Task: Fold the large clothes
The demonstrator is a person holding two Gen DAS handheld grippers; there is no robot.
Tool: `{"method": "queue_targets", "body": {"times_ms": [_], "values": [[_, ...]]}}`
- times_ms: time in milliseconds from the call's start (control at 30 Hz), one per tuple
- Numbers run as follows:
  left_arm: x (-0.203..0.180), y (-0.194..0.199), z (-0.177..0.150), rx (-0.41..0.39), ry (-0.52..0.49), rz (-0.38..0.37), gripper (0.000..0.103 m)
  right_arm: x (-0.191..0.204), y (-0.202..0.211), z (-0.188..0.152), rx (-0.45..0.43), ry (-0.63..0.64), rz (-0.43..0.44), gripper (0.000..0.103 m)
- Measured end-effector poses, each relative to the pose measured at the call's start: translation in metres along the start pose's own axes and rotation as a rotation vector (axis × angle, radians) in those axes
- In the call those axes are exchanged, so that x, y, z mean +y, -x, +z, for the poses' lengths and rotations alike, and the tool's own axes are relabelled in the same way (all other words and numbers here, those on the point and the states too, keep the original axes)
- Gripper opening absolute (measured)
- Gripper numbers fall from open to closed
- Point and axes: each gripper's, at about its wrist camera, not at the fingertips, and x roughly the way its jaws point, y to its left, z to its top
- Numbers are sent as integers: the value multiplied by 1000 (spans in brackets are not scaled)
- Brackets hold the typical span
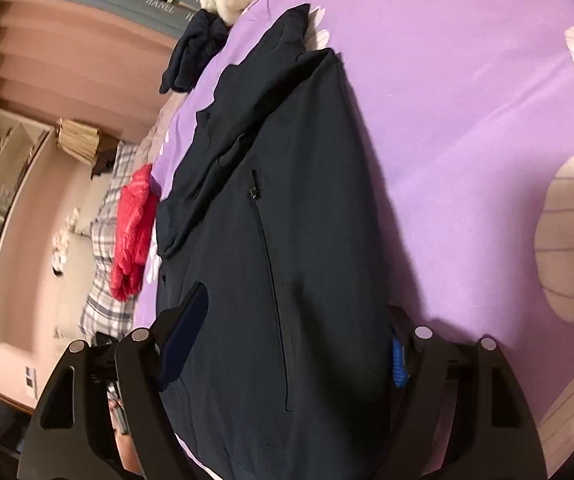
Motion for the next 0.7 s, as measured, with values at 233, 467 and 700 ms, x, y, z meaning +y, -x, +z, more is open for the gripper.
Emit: {"method": "queue_targets", "body": {"times_ms": [233,467,700], "values": [[4,26,-22,-6,-31,49,97,3,14,-25,64,50,-6,77],[9,44,-49,1,-8,26,97,9,31,-55,148,99,-41,77],[13,52,-52,-10,22,38,97,11,37,-62,170,113,-57,77]]}}
